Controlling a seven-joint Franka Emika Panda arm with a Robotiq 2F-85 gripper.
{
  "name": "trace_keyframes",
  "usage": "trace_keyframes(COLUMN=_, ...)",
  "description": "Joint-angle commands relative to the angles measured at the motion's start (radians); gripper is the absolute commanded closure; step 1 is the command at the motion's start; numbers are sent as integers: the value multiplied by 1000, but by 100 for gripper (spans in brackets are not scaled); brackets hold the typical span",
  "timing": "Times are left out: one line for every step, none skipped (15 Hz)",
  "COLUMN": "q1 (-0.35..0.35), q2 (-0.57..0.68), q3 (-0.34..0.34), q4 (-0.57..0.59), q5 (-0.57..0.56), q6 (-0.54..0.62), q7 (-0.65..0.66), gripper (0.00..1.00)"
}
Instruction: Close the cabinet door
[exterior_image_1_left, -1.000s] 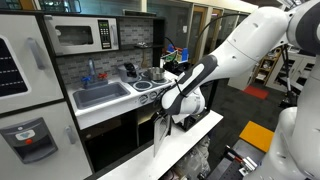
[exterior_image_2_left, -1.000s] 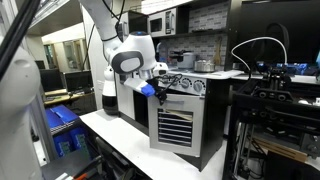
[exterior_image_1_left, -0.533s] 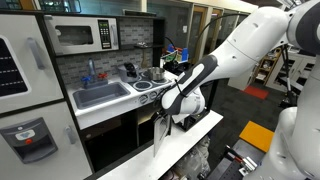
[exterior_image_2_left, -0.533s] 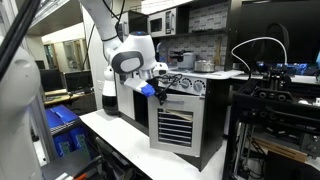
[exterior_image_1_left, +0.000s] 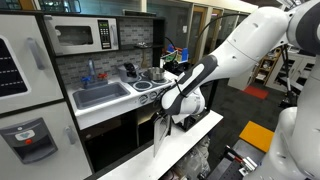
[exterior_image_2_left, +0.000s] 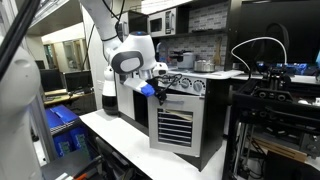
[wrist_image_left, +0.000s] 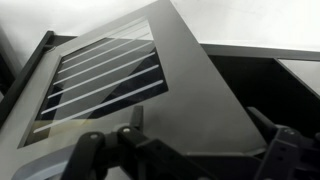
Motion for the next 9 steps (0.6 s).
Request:
trace_keyframes(q1=12, q2=-7, q3=-5, q4=6, q5=-17, q6=0, q7=20, gripper=0)
trace_keyframes(q1=19, q2=-15, q3=-7, q4=9, q5=-25, q6=6, q7=28, gripper=0)
trace_keyframes(q1=24, q2=-23, q3=-11, q4=12, q5=-36, q6=11, q7=38, gripper=0)
trace_keyframes(q1=31, q2=-36, q3=-14, q4=14, q5=-51, q6=12, q7=52, gripper=0)
trace_keyframes(q1=38, q2=-46, q3=-17, q4=16, q5=-70, q6=13, q7=71, gripper=0)
trace_keyframes(q1=44, q2=-56, q3=-20, q4=17, q5=-95, q6=13, q7=93, gripper=0)
trace_keyframes(q1=48, q2=-66, q3=-22, q4=16, q5=-121, q6=8, q7=117, gripper=0)
trace_keyframes(q1=51, q2=-75, q3=-21, q4=15, q5=-144, q6=9, q7=144, gripper=0)
trace_keyframes(q1=50, q2=-87, q3=-15, q4=15, q5=-158, q6=4, q7=157, gripper=0)
